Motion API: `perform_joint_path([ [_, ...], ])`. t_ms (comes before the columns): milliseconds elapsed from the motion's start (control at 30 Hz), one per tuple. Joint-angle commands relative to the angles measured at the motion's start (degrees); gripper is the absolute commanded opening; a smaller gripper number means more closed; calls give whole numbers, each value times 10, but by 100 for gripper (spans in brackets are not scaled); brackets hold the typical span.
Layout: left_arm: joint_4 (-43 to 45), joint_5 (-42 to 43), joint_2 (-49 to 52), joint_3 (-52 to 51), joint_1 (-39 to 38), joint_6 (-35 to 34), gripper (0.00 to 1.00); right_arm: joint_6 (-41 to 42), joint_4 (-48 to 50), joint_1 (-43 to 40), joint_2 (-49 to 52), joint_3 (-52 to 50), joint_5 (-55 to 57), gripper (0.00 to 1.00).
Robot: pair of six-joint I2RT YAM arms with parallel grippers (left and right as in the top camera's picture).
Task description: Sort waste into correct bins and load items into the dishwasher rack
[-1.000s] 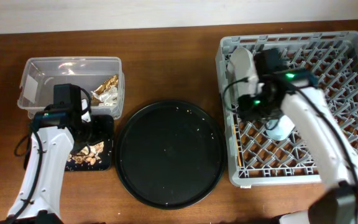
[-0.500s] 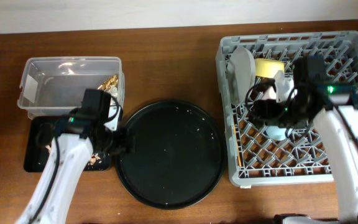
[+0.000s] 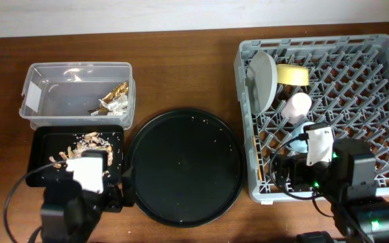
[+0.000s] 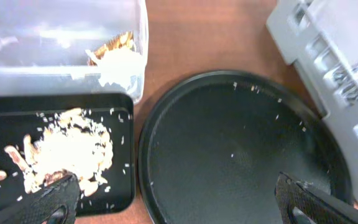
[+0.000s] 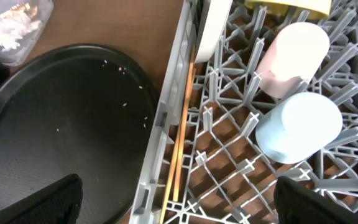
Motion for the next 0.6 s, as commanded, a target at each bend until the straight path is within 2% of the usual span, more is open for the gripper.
perform_joint_path([
  [0,0,-4,-28,-7,-1,7,99,-2,0,2,-3,-6,10,99],
  [400,-1,-4,-27,-7,-1,7,99,-2,-1,3,38,-7,10,99],
  [567,-1,-4,-27,-7,-1,7,99,-5,23,3,-4,-31,28,99],
])
